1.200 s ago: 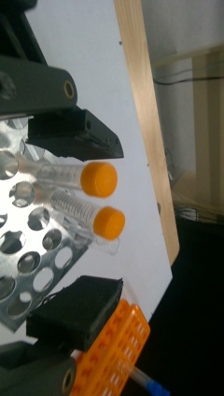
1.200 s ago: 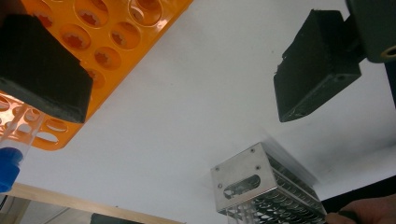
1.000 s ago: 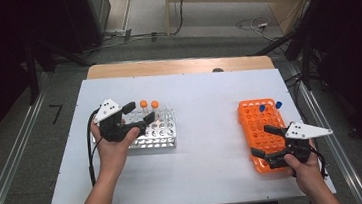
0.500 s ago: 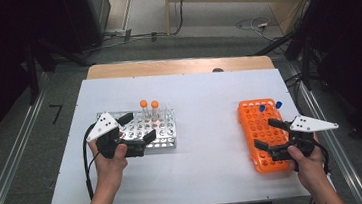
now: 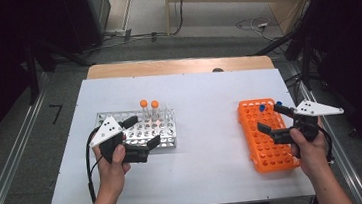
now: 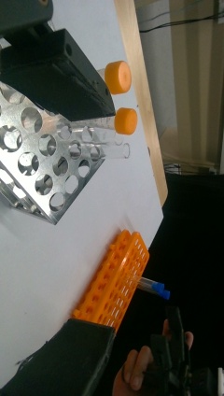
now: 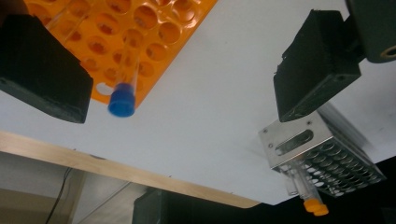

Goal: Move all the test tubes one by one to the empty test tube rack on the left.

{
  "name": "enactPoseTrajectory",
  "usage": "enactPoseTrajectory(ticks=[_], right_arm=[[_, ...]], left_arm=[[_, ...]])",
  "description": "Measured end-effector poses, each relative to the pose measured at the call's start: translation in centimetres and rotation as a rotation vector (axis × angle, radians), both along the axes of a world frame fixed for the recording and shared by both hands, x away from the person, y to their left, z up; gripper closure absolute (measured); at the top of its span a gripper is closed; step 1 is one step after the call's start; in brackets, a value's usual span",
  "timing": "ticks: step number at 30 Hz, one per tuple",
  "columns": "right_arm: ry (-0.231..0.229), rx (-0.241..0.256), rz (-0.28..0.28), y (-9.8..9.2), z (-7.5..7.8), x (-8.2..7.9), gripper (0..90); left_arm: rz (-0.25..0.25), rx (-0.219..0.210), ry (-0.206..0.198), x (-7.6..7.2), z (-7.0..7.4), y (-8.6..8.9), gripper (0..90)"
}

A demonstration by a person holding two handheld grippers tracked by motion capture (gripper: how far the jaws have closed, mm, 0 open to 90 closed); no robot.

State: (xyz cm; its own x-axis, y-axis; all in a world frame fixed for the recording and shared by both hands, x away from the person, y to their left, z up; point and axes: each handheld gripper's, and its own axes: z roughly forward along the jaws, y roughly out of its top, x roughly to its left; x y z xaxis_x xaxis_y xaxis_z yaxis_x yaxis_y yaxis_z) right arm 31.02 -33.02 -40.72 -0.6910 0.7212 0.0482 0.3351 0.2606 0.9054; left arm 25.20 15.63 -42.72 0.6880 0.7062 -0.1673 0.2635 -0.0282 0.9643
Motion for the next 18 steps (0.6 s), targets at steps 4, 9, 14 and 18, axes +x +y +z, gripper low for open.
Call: enactPoseTrajectory(ticks=[4, 9, 14, 18], right_arm=[[-0.009, -0.016, -0.033, -0.1, 0.6, 1.0, 3.5], [-0.012, -0.011, -0.071, -0.9, 0.7, 2.3, 3.6], [-0.01, 0.011, -0.124, -2.7, 0.5, 3.4, 3.9], [0.014, 0.034, -0.14, -3.9, -0.2, 3.9, 4.3]], left_arm=[[-0.004, 0.003, 0.003, 0.1, -0.1, 0.0, 0.0], [-0.005, 0.005, 0.009, 0.2, -0.3, 0.0, 0.0], [-0.006, 0.005, 0.006, 0.1, -0.4, 0.1, 0.0], [-0.006, 0.003, 0.005, 0.0, -0.4, 0.3, 0.0]])
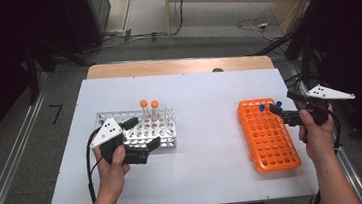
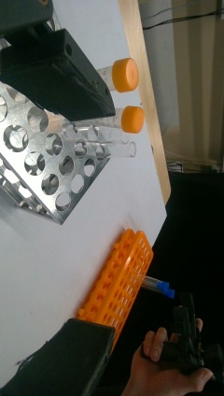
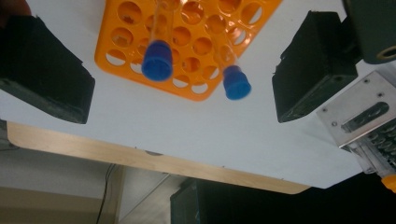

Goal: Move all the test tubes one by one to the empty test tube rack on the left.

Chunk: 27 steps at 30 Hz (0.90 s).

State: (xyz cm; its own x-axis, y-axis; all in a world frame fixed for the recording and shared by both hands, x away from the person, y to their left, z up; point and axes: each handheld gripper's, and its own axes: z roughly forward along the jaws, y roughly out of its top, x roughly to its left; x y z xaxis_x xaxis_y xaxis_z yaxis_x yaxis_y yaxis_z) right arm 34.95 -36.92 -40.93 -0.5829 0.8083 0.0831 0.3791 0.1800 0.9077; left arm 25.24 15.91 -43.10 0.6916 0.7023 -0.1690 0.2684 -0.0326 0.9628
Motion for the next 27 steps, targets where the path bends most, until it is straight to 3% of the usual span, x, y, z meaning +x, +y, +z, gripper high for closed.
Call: enactPoseTrajectory(ticks=[5, 9, 19, 21, 27], right_arm=[[0.058, 0.026, -0.01, -1.0, -2.1, 0.4, 10.1], [0.101, 0.013, -0.015, -1.4, -3.5, 0.6, 16.9], [0.149, -0.028, -0.011, -1.1, -5.3, 0.7, 39.6], [0.146, -0.019, -0.001, -1.2, -5.6, 0.6, 44.7], [0.153, -0.057, 0.004, -0.9, -6.0, 0.5, 58.4]], left_arm=[[-0.003, 0.002, 0.009, 0.0, -0.3, 0.0, 0.0], [-0.005, 0.003, 0.013, 0.1, -0.4, 0.0, 0.0], [-0.009, 0.0, 0.017, 0.1, -0.5, 0.0, 0.0], [-0.009, 0.0, 0.019, 0.1, -0.5, 0.0, 0.0], [-0.018, 0.007, 0.018, 0.2, -0.5, -0.4, 0.0]])
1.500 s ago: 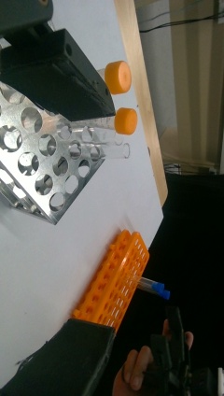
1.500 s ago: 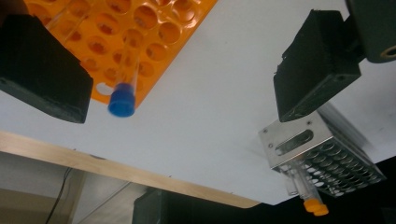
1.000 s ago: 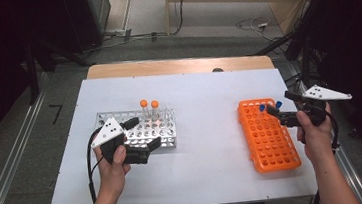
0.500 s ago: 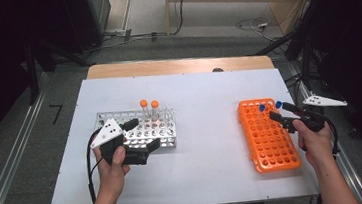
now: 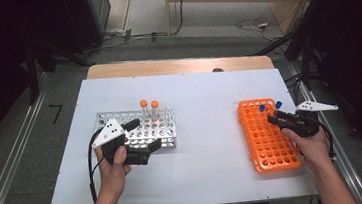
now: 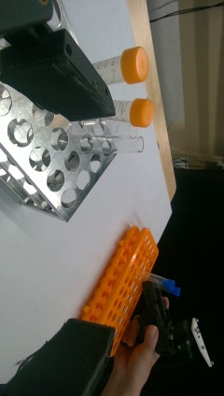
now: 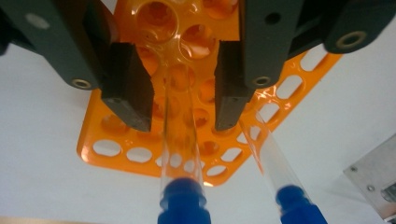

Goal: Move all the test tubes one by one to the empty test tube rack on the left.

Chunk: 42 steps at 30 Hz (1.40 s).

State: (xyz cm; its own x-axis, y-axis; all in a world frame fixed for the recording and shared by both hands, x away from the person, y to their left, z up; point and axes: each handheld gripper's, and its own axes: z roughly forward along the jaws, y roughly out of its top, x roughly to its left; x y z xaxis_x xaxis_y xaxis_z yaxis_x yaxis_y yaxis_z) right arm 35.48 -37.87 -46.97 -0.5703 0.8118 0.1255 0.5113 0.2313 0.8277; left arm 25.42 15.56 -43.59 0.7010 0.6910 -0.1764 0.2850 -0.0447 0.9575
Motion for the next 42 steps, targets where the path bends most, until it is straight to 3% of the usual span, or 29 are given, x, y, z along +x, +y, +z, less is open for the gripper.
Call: enactPoseTrajectory(ticks=[6, 14, 21, 27, 32, 42], right_arm=[[-0.021, -0.019, -0.002, 0.0, -0.4, -0.2, 68.4], [-0.047, -0.042, 0.018, 0.3, -0.6, 0.0, 69.0], [-0.042, -0.015, 0.021, 0.2, -0.7, 0.5, 68.6], [-0.044, -0.037, 0.028, 0.4, -0.6, 0.6, 74.2], [-0.033, -0.022, 0.013, 0.2, -0.5, 0.6, 74.8], [-0.09, 0.008, -0.034, 0.0, 1.6, -0.3, 74.8]], left_arm=[[0.002, -0.005, 0.0, 0.1, 0.1, 0.0, 0.0], [0.006, -0.006, 0.0, 0.0, 0.1, 0.1, 0.0], [0.004, -0.007, 0.001, -0.1, 0.1, 0.2, 0.0], [-0.001, -0.007, 0.007, 0.0, 0.0, 0.1, 0.0], [-0.004, -0.003, 0.006, -0.1, 0.0, 0.0, 0.0], [-0.001, 0.0, 0.001, -0.1, 0.0, 0.2, 0.0]])
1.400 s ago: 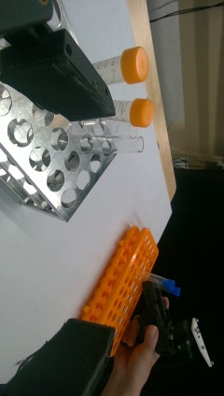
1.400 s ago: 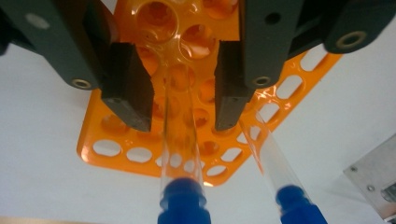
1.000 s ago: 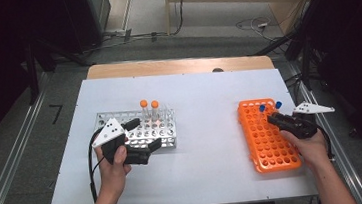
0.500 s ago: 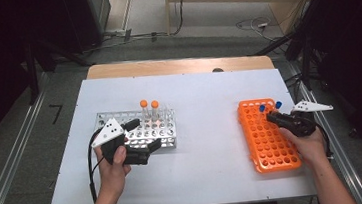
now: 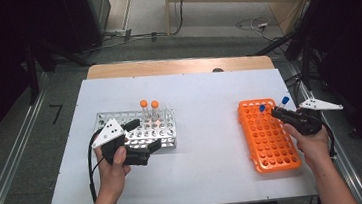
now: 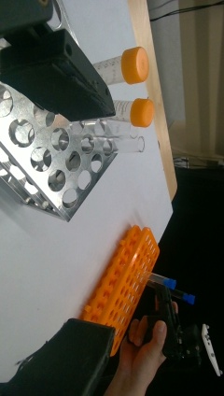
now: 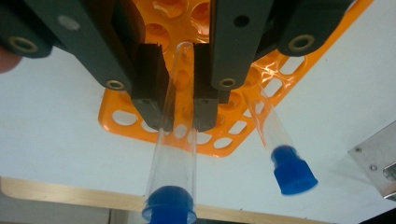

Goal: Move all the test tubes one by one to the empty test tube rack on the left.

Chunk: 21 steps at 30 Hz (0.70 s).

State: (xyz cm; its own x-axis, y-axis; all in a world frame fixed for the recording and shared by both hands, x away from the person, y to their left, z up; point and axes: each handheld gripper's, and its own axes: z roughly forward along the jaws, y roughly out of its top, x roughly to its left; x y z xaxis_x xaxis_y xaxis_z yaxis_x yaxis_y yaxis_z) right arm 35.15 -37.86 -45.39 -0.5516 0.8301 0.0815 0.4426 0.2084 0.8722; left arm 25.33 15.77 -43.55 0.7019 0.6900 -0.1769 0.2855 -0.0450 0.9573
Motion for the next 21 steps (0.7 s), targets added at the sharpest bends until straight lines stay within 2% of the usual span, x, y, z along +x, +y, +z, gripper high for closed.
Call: enactPoseTrajectory(ticks=[2, 11, 21], right_arm=[[-0.006, -0.012, -0.009, 0.2, 0.6, -0.3, 74.9], [-0.023, 0.001, -0.012, 0.7, 2.6, -1.6, 74.8], [-0.052, 0.013, 0.042, 2.1, 4.2, -2.9, 74.8]], left_arm=[[0.001, 0.001, -0.002, 0.0, 0.0, 0.0, 0.0], [0.011, 0.005, -0.028, -0.2, 0.1, 0.0, 0.0], [0.001, 0.014, -0.019, -0.1, 0.0, -0.3, 0.0]])
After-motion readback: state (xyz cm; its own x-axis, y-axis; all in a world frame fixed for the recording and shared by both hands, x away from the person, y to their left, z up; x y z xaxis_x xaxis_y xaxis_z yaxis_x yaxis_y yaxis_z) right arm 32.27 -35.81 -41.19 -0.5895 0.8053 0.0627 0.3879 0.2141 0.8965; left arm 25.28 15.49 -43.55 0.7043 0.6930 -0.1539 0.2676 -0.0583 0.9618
